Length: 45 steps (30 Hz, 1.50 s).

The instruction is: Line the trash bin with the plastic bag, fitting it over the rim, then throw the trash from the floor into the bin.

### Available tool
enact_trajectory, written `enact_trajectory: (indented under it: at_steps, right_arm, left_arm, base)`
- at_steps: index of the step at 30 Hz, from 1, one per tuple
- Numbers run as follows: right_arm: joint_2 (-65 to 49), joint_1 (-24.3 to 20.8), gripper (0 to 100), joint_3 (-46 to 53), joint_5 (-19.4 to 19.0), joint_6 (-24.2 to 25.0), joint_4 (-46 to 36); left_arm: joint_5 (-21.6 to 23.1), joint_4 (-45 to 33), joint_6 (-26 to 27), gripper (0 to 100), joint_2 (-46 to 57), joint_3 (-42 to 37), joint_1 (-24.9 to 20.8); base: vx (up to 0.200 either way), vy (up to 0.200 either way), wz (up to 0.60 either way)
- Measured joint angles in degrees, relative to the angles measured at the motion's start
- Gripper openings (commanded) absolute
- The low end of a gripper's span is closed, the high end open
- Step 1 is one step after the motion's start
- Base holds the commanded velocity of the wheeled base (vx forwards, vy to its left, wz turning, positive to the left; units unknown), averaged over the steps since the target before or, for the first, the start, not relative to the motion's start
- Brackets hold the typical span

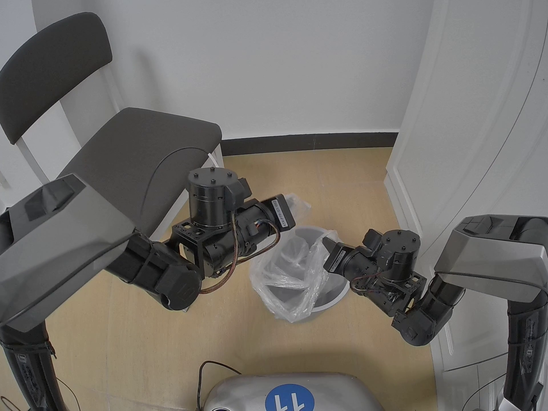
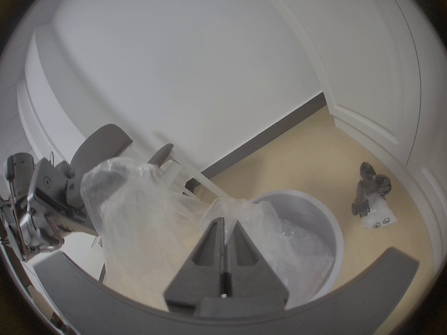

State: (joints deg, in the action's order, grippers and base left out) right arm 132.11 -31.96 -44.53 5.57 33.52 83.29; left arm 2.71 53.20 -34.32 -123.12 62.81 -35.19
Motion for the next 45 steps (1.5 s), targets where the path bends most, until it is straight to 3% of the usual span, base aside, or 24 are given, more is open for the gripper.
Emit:
enact_trajectory:
  at_steps: [7, 26, 35, 45]
  right_arm:
    - [0.69, -0.83, 0, -0.95, 1.07, 0.13, -0.07]
    - [7.47, 7.91, 0, -7.62, -0.18, -0.02, -0.95]
    - [8.52, 9.09, 0, -8.41, -0.22, -0.11, -0.96]
    - [8.72, 9.89, 0, -8.61, -0.18, -1.61, -1.61]
  left_arm:
    - [0.11, 0.0, 0.02, 0, 1.54, -1.07, -0.06]
    - [0.02, 5.45, 0.05, 0, -8.07, 0.73, -1.55]
    - [-0.15, 5.16, 0.0, 0, -14.17, 4.95, -0.16]
    - [-0.35, 1.02, 1.19, 0, -17.77, 9.13, 4.41]
  base:
    - [0.0, 0.0, 0.0]
    - [0.0, 0.0, 0.0]
    - [0.0, 0.0, 0.0]
    - [0.0, 0.0, 0.0]
